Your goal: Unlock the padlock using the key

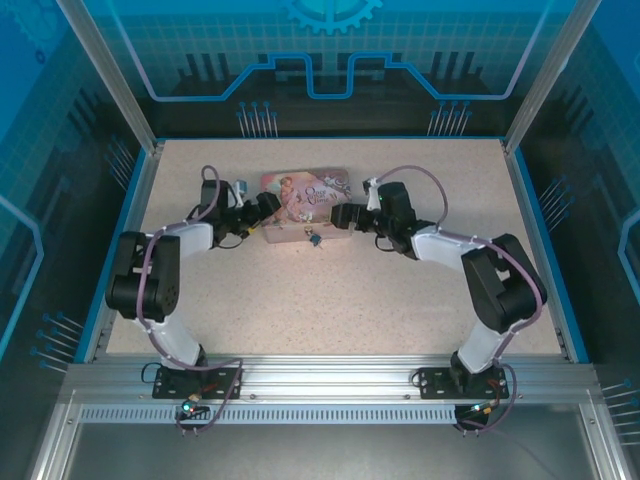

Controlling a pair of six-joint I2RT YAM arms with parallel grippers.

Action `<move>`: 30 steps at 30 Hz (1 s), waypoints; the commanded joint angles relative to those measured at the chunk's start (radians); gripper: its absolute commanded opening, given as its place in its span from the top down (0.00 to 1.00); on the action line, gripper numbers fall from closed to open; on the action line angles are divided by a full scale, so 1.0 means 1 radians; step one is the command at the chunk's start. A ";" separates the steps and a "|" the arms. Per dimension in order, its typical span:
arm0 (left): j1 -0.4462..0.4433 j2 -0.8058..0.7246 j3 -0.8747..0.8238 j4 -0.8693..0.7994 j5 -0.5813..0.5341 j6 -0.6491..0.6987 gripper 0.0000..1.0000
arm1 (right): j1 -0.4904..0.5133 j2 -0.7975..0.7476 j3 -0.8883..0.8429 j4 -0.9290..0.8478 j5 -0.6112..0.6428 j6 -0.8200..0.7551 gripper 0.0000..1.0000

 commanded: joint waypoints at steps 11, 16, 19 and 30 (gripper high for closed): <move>-0.086 -0.020 0.005 0.012 0.047 0.004 0.08 | 0.005 0.172 0.191 -0.130 -0.166 -0.040 0.02; -0.125 -0.118 -0.063 0.008 0.020 -0.002 0.08 | 0.014 0.152 0.175 -0.154 -0.186 -0.086 0.03; -0.148 -0.186 -0.113 0.008 -0.001 -0.013 0.08 | 0.024 0.130 0.142 -0.158 -0.175 -0.100 0.03; -0.226 -0.422 -0.314 -0.012 -0.108 -0.080 0.07 | 0.042 0.054 0.062 -0.197 -0.026 -0.148 0.00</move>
